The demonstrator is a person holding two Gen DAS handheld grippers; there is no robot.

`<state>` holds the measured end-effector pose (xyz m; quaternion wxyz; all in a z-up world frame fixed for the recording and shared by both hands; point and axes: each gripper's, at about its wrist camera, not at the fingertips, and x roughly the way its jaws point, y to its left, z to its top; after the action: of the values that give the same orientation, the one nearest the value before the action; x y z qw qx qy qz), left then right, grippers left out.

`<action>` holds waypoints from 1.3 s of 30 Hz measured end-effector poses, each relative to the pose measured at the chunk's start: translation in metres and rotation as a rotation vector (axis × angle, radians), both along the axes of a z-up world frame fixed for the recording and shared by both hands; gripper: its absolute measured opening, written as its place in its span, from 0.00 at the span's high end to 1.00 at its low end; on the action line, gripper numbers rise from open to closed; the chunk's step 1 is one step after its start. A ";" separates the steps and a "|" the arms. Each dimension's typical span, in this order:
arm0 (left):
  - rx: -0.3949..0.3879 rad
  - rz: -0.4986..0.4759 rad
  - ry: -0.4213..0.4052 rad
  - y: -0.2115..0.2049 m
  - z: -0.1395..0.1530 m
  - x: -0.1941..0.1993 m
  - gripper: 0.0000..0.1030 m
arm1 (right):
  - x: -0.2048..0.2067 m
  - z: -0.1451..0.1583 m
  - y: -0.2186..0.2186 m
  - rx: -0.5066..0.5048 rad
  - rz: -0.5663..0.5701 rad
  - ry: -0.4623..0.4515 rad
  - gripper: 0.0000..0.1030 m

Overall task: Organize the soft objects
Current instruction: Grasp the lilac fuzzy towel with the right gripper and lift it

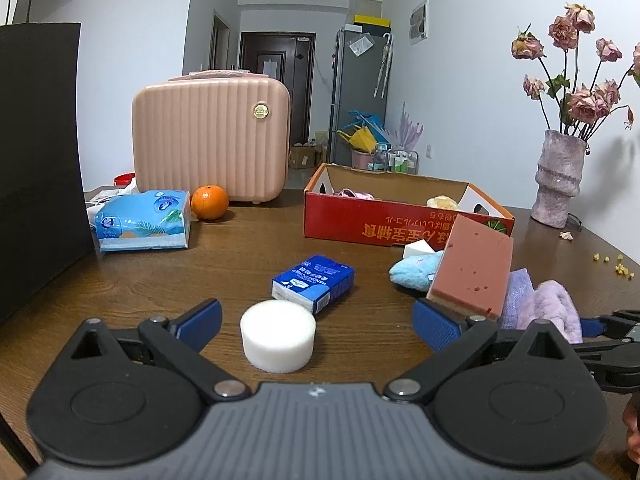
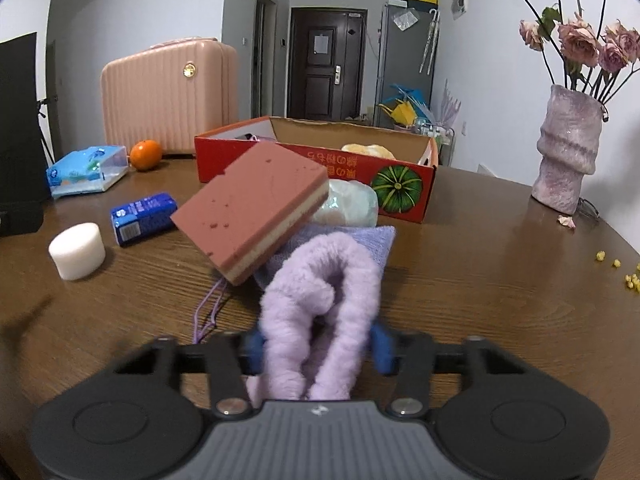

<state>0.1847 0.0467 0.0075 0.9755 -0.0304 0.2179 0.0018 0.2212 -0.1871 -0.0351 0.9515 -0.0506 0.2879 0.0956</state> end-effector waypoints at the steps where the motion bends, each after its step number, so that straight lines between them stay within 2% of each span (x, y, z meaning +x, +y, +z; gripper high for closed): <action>1: 0.001 0.000 0.003 0.000 0.000 0.001 0.00 | -0.001 0.001 -0.001 0.005 0.000 -0.005 0.71; 5: 0.002 0.007 0.014 0.000 -0.003 0.003 0.00 | -0.006 0.005 -0.004 0.026 0.008 -0.035 0.76; 20: 0.014 0.041 0.067 0.001 -0.012 0.016 0.00 | -0.017 0.022 -0.020 0.097 -0.019 -0.137 0.77; 39: 0.048 0.103 0.219 0.016 -0.039 0.066 0.00 | -0.017 0.023 -0.024 0.116 -0.044 -0.144 0.76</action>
<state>0.2505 0.0623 -0.0312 0.9449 -0.0179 0.3212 0.0605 0.2042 -0.2114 -0.0121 0.9729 0.0042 0.2140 0.0875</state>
